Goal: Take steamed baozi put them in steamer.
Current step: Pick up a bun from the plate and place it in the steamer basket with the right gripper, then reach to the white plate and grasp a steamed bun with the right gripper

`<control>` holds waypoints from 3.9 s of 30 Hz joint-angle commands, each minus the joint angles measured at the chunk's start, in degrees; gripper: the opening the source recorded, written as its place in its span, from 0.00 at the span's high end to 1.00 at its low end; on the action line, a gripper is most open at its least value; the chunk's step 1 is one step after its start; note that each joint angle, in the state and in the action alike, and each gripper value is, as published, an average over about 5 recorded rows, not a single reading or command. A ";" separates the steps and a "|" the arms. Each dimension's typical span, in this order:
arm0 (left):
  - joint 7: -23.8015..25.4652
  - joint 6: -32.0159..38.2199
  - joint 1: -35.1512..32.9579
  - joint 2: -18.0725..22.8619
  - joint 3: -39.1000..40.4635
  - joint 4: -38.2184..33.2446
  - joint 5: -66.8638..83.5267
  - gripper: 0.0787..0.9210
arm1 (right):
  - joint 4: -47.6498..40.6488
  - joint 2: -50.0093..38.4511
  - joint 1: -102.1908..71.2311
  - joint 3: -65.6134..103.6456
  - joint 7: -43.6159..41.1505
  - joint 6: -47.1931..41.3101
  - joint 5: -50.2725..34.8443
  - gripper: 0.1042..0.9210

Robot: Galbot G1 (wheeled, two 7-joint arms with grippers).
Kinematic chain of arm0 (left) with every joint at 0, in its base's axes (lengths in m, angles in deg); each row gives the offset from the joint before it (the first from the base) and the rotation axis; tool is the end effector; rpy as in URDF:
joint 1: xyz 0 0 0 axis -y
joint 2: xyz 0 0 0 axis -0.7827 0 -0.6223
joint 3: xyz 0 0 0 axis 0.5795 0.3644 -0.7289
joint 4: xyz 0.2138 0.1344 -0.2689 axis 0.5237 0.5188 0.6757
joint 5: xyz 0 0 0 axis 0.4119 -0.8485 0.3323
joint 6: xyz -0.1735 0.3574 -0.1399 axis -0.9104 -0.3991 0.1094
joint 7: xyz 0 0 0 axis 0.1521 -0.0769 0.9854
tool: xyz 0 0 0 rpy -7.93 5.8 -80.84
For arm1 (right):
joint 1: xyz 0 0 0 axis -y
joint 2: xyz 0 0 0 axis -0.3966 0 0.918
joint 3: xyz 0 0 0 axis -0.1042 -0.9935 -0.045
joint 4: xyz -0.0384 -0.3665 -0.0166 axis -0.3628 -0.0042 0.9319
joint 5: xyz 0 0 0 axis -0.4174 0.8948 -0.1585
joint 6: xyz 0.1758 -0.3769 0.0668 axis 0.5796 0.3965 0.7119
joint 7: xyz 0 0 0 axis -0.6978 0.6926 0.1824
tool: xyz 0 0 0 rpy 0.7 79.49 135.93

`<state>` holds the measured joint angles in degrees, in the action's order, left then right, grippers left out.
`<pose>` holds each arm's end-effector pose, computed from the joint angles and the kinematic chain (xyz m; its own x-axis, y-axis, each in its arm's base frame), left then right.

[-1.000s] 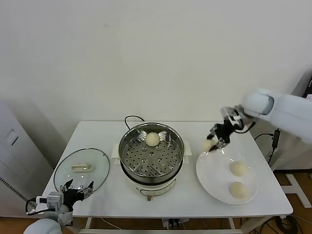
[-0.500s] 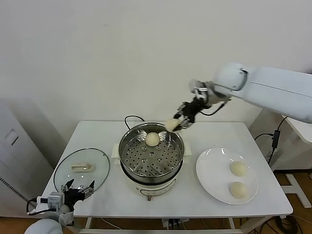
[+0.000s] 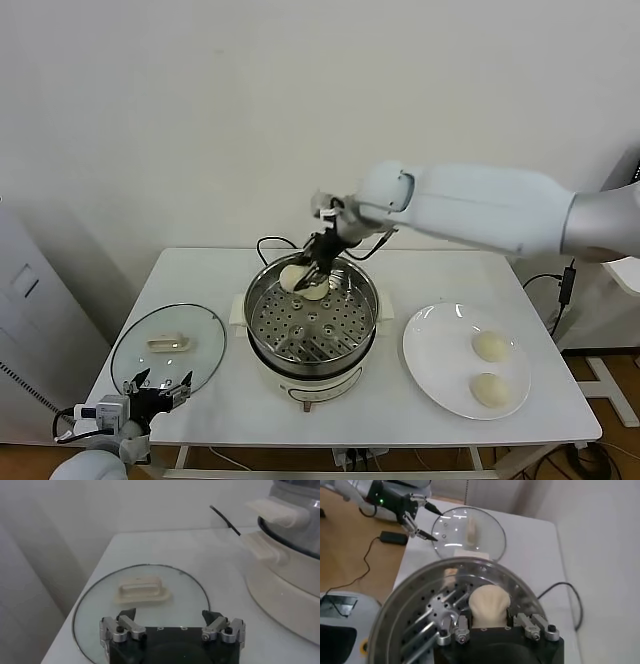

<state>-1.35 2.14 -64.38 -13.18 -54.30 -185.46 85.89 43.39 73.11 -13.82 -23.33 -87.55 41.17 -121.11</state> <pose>0.2719 0.1030 -0.3228 -0.8527 -0.0182 0.5221 0.0260 0.9967 0.0773 0.5974 0.1535 -0.0779 -0.1074 -0.5168 0.8493 -0.9827 -0.0745 -0.1696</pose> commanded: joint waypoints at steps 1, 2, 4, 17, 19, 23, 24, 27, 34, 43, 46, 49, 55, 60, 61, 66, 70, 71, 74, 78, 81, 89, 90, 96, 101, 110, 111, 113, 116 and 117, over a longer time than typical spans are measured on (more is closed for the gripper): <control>0.00 0.04 -0.16 -0.05 -0.21 -0.12 0.05 0.12 | -1.28 3.38 -5.67 0.72 2.98 -1.31 0.03 0.60; 0.00 0.04 -0.20 -0.07 -0.26 -0.13 0.06 0.12 | -1.47 3.46 -5.98 0.79 3.09 -1.33 0.18 0.59; -0.01 0.04 -0.32 -0.10 -0.38 -0.19 0.09 0.12 | -1.85 3.63 -6.57 0.89 3.24 -1.40 0.49 0.59; -0.03 0.07 -0.56 0.04 -0.67 -0.31 0.13 0.12 | -3.29 4.09 -9.11 1.62 4.73 -1.93 2.33 0.59; -0.04 0.05 -0.57 0.07 -0.71 -0.35 0.13 0.12 | -3.48 4.18 -9.43 1.86 5.18 -2.03 2.41 0.60; -0.04 0.04 -0.50 0.12 -0.68 -0.32 0.12 0.12 | -4.00 4.56 -9.85 2.44 5.84 -2.01 2.29 0.58; -0.04 0.04 -0.48 0.15 -0.66 -0.32 0.12 0.12 | -4.10 4.66 -9.95 2.59 6.02 -1.98 2.21 0.57; -0.04 0.04 -0.53 0.18 -0.63 -0.32 0.12 0.12 | -4.07 4.70 -10.03 2.87 6.28 -1.90 2.13 0.48; -0.01 0.16 -0.89 -0.12 -0.91 -0.40 0.13 0.12 | -0.81 0.45 -5.26 3.29 2.92 -1.66 1.37 0.23; -0.05 0.00 -1.03 -0.35 -1.16 -1.10 0.10 0.12 | 7.49 -16.31 12.01 -5.66 -13.69 2.04 4.18 0.12; -0.07 -0.07 -1.14 -0.47 -1.17 -1.47 0.10 0.12 | 9.41 -22.20 15.95 -10.16 -18.34 4.47 8.18 0.12; -0.13 -0.11 -1.19 -0.50 -1.18 -1.72 0.10 0.12 | 10.55 -28.32 18.53 -14.15 -21.93 7.15 13.74 0.12; -0.16 -0.11 -1.32 -0.48 -1.20 -2.11 0.12 0.12 | 11.26 -37.33 18.69 -18.10 -25.80 11.17 23.87 0.12; -0.15 -0.06 -1.48 -0.52 -1.36 -2.32 0.20 0.12 | 10.01 -41.04 14.13 -17.02 -26.78 13.65 29.99 0.12; -0.15 -0.06 -1.47 -0.51 -1.37 -2.35 0.21 0.12 | 9.59 -41.54 12.97 -16.31 -26.88 14.15 31.18 0.12; -0.15 -0.12 -1.45 -0.45 -1.28 -2.48 0.23 0.12 | 6.58 -43.47 2.81 -8.62 -27.17 16.70 37.03 0.12; -0.17 -0.23 -1.39 -0.57 -1.18 -2.40 0.22 0.12 | 4.83 -43.68 -5.59 -0.56 -27.05 18.22 40.67 0.12; -0.18 -0.27 -1.34 -0.61 -1.15 -2.40 0.21 0.12 | 4.41 -43.57 -7.21 1.09 -26.99 18.56 41.47 0.12; -0.21 -0.40 -1.20 -0.69 -1.07 -2.52 0.20 0.12 | 2.67 -42.95 -11.87 5.28 -26.69 19.63 44.11 0.12; -0.25 -0.50 -1.13 -0.69 -0.95 -2.60 0.19 0.12 | 0.60 -41.93 -17.01 9.05 -26.19 20.64 46.91 0.12; -0.26 -0.49 -1.20 -0.69 -0.94 -2.52 0.18 0.12 | -0.29 -41.29 -19.81 10.90 -25.82 20.79 47.87 0.12; -0.27 -0.48 -1.46 -0.51 -0.99 -2.57 0.09 0.12 | -1.86 -40.23 -27.13 15.83 -25.06 21.07 50.29 0.12; -0.27 -0.49 -1.46 -0.52 -0.98 -2.59 0.07 0.12 | -1.94 -40.17 -28.06 16.60 -24.98 21.11 50.57 0.12; -0.27 -0.50 -1.45 -0.58 -0.88 -2.48 -0.03 0.12 | -2.65 -39.77 -31.88 20.56 -24.23 21.28 52.13 0.12; -0.27 -0.52 -1.50 -0.36 -0.75 -2.62 -0.14 0.12 | -4.01 -38.68 -33.60 22.12 -23.12 21.45 52.99 0.12; -0.24 -0.35 -1.94 -0.07 -0.71 -2.38 -0.48 0.12 | -6.02 -36.64 -35.98 24.09 -22.25 21.49 54.06 0.12; -0.23 -0.33 -1.98 -0.06 -0.69 -2.32 -0.54 0.12 | -6.12 -36.50 -36.29 24.31 -22.25 21.47 54.17 0.12; -0.22 -0.31 -1.99 -0.04 -0.67 -2.23 -0.62 0.12 | -6.25 -36.28 -36.85 24.72 -22.24 21.40 54.31 0.12; -0.22 -0.32 -1.90 -0.11 -0.69 -2.18 -0.62 0.12 | -6.37 -35.99 -37.41 25.24 -22.06 21.23 54.46 0.16; -0.23 -0.32 -1.87 -0.14 -0.70 -2.18 -0.63 0.12 | -6.43 -35.90 -37.54 25.38 -21.95 21.19 54.49 0.18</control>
<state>-1.61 1.78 -66.32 -13.24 -55.01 -187.76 85.31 37.76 36.61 -48.76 -0.08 -109.91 62.34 -67.46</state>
